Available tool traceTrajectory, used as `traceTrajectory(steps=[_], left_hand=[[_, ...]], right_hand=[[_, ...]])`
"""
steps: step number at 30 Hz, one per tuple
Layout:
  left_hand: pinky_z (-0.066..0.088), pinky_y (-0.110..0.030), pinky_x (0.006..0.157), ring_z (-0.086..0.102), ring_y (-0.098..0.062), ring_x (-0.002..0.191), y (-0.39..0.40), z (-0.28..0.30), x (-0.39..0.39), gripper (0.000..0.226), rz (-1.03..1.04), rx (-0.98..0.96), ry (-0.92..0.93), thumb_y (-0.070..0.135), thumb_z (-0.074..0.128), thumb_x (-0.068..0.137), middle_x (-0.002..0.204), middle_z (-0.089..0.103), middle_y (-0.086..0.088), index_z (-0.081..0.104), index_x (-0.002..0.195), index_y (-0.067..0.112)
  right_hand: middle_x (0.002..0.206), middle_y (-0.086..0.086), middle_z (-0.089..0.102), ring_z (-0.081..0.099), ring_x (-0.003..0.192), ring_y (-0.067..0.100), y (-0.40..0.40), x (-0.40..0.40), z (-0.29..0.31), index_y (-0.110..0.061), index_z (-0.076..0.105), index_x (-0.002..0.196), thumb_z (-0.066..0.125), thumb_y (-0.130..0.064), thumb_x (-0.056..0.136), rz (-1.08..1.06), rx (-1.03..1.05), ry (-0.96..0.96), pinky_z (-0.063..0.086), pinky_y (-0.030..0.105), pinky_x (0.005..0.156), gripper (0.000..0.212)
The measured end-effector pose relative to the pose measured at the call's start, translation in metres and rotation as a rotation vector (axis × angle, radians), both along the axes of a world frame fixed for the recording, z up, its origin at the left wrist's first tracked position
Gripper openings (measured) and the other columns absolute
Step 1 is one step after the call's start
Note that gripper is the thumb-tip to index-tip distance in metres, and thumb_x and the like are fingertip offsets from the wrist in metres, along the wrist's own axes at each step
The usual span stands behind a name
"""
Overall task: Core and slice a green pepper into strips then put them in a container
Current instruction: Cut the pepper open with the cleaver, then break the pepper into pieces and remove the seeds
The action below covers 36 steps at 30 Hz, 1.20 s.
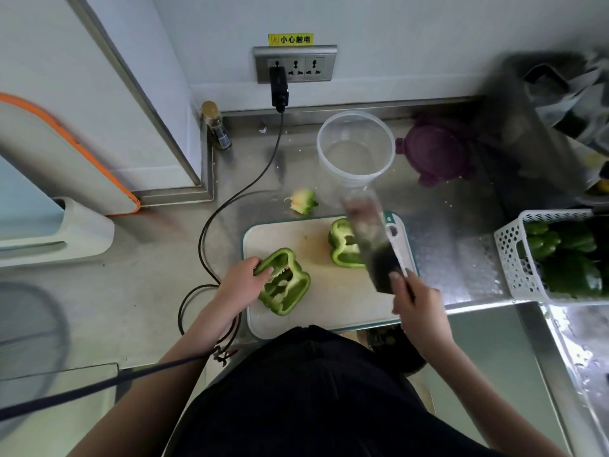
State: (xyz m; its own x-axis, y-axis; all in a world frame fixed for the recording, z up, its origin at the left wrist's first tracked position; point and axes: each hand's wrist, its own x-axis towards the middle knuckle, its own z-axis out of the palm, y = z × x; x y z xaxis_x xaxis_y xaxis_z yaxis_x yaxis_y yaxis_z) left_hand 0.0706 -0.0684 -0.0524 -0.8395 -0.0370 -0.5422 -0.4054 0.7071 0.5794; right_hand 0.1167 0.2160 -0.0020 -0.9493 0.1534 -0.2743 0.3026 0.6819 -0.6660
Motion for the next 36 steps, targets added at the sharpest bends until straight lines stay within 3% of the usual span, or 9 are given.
traceTrajectory(steps=[6, 9, 17, 20, 23, 26, 28, 32, 36], left_hand=[[0.058, -0.043, 0.070, 0.063, -0.025, 0.080, -0.003, -0.002, -0.005, 0.014, 0.068, 0.049, -0.070, 0.021, 0.056, 0.092, 0.086, 0.060, -0.010, 0.054, 0.094, 0.007], [0.059, -0.033, 0.061, 0.062, -0.022, 0.080, 0.001, 0.001, -0.005, 0.011, 0.205, 0.166, -0.124, 0.014, 0.055, 0.093, 0.098, 0.057, -0.013, 0.051, 0.097, 0.005], [0.058, -0.036, 0.072, 0.062, -0.029, 0.100, 0.013, 0.008, -0.001, 0.025, 0.461, 0.420, -0.226, 0.009, 0.061, 0.089, 0.114, 0.054, -0.015, 0.047, 0.110, 0.006], [0.058, -0.032, 0.071, 0.061, -0.027, 0.102, 0.019, 0.008, 0.002, 0.029, 0.468, 0.476, -0.230, 0.012, 0.062, 0.090, 0.117, 0.053, -0.013, 0.046, 0.113, 0.006], [0.058, -0.030, 0.071, 0.063, -0.026, 0.100, 0.023, 0.005, 0.004, 0.028, 0.475, 0.534, -0.251, 0.012, 0.062, 0.090, 0.119, 0.053, -0.012, 0.046, 0.112, 0.007], [0.057, -0.033, 0.076, 0.064, -0.023, 0.098, 0.029, 0.004, 0.003, 0.025, 0.474, 0.604, -0.279, 0.010, 0.063, 0.088, 0.118, 0.056, -0.011, 0.047, 0.108, 0.009], [0.056, -0.036, 0.082, 0.065, -0.021, 0.097, 0.035, 0.005, 0.002, 0.028, 0.449, 0.646, -0.278, 0.010, 0.066, 0.086, 0.115, 0.058, -0.011, 0.047, 0.106, 0.011], [0.054, -0.042, 0.089, 0.065, -0.023, 0.099, 0.047, 0.011, -0.002, 0.031, 0.395, 0.686, -0.267, 0.009, 0.071, 0.082, 0.111, 0.061, -0.010, 0.048, 0.102, 0.012], [0.052, -0.050, 0.089, 0.061, -0.032, 0.095, 0.059, 0.017, 0.002, 0.028, 0.429, 0.659, -0.157, -0.007, 0.062, 0.081, 0.103, 0.055, -0.017, 0.044, 0.090, 0.012]], right_hand=[[0.061, 0.018, 0.059, 0.046, 0.037, 0.019, 0.040, -0.011, -0.038, 0.001, 0.056, 0.082, 0.038, -0.035, 0.101, -0.554, -0.183, -0.139, 0.041, 0.028, 0.037, 0.045], [0.060, 0.017, 0.055, 0.046, 0.038, 0.020, 0.040, -0.013, -0.058, 0.002, 0.054, 0.081, 0.033, -0.038, 0.102, -0.617, -0.219, -0.188, 0.042, 0.030, 0.040, 0.049], [0.083, 0.015, 0.060, 0.054, 0.071, 0.029, 0.036, -0.027, -0.066, -0.005, 0.061, 0.097, 0.019, -0.045, 0.102, -0.289, 0.464, -0.266, 0.038, 0.032, 0.061, 0.057], [0.097, 0.018, 0.065, 0.060, 0.084, 0.032, 0.033, -0.030, -0.068, -0.007, 0.064, 0.106, 0.019, -0.050, 0.100, -0.184, 0.585, -0.340, 0.040, 0.033, 0.065, 0.062], [0.090, 0.011, 0.065, 0.056, 0.075, 0.027, 0.033, -0.035, -0.065, -0.013, 0.066, 0.100, 0.020, -0.056, 0.098, -0.148, 0.658, -0.384, 0.039, 0.030, 0.062, 0.064], [0.083, 0.008, 0.062, 0.053, 0.071, 0.025, 0.024, -0.035, -0.053, -0.012, 0.061, 0.094, 0.033, -0.055, 0.096, -0.320, 0.548, -0.299, 0.039, 0.029, 0.060, 0.051], [0.072, 0.003, 0.059, 0.053, 0.064, 0.022, 0.001, -0.034, -0.039, -0.012, 0.055, 0.083, 0.042, -0.049, 0.096, -0.397, 0.289, -0.136, 0.043, 0.029, 0.055, 0.042], [0.063, -0.004, 0.052, 0.047, 0.054, 0.013, -0.064, -0.036, -0.013, -0.016, 0.047, 0.080, 0.054, -0.038, 0.094, 0.028, 0.013, 0.013, 0.039, 0.026, 0.049, 0.027], [0.104, 0.002, 0.044, 0.043, 0.099, 0.024, -0.083, -0.041, -0.018, -0.013, 0.039, 0.103, 0.063, -0.035, 0.086, 0.029, 0.124, 0.057, 0.037, 0.032, 0.083, 0.037]])
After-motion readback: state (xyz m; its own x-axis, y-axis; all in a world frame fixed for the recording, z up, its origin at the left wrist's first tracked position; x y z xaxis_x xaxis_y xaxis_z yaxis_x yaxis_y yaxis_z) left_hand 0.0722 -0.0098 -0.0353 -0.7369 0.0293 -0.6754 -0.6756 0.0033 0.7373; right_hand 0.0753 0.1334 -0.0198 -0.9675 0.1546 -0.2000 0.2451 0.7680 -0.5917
